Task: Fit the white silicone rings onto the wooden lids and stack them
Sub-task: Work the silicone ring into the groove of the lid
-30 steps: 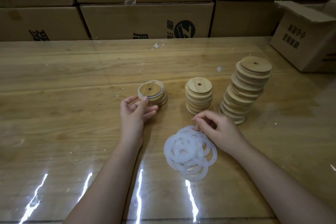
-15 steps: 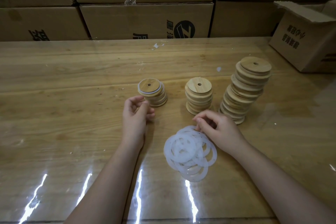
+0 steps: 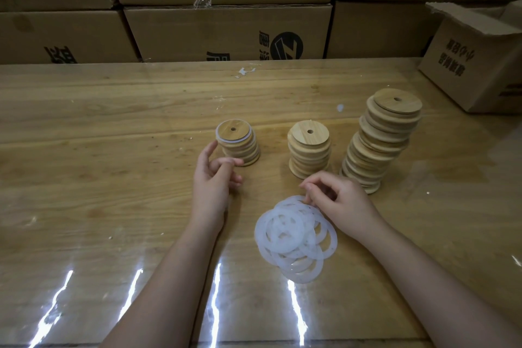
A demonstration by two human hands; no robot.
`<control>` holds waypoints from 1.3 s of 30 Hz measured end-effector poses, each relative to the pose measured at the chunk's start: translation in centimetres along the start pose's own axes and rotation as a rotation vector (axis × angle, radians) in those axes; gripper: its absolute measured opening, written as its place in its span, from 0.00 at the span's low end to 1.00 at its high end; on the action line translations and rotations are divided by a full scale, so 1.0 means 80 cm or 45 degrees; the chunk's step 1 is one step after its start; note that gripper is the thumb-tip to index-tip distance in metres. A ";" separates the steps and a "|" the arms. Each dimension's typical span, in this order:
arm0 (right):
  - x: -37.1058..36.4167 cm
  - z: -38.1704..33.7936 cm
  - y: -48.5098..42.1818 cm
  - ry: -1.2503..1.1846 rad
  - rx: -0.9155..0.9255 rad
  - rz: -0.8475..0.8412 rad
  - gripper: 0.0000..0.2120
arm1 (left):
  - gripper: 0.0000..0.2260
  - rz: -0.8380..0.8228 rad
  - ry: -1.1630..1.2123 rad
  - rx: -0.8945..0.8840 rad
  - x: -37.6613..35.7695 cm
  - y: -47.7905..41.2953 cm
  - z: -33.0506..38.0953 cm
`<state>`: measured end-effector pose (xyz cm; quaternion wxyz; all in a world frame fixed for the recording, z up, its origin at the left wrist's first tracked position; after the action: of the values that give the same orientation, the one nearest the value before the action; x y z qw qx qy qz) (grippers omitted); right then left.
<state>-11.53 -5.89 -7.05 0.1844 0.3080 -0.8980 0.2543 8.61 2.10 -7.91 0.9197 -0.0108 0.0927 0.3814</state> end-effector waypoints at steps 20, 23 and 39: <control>0.013 -0.030 -0.003 0.822 0.490 0.267 0.19 | 0.10 -0.072 -0.274 -0.060 -0.011 0.009 -0.002; 0.007 -0.029 -0.006 0.835 0.499 0.208 0.14 | 0.06 -0.113 -0.361 -0.078 -0.016 0.015 -0.002; 0.013 -0.053 0.008 0.813 0.692 0.359 0.13 | 0.10 -0.401 -0.202 -0.042 -0.043 0.041 -0.003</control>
<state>-11.97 -3.55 -3.34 0.3285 0.1256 -0.7297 0.5863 3.87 2.03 -7.39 0.9722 -0.0102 0.0106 0.2339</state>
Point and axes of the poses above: each hand's wrist, its own y-axis away from the middle knuckle, its own x-axis out of the back of the hand, z = x × y, the point moved 6 cm from there along -y, towards the middle knuckle, and after that the axes turned 6 degrees about x, right-handed, at the moved point
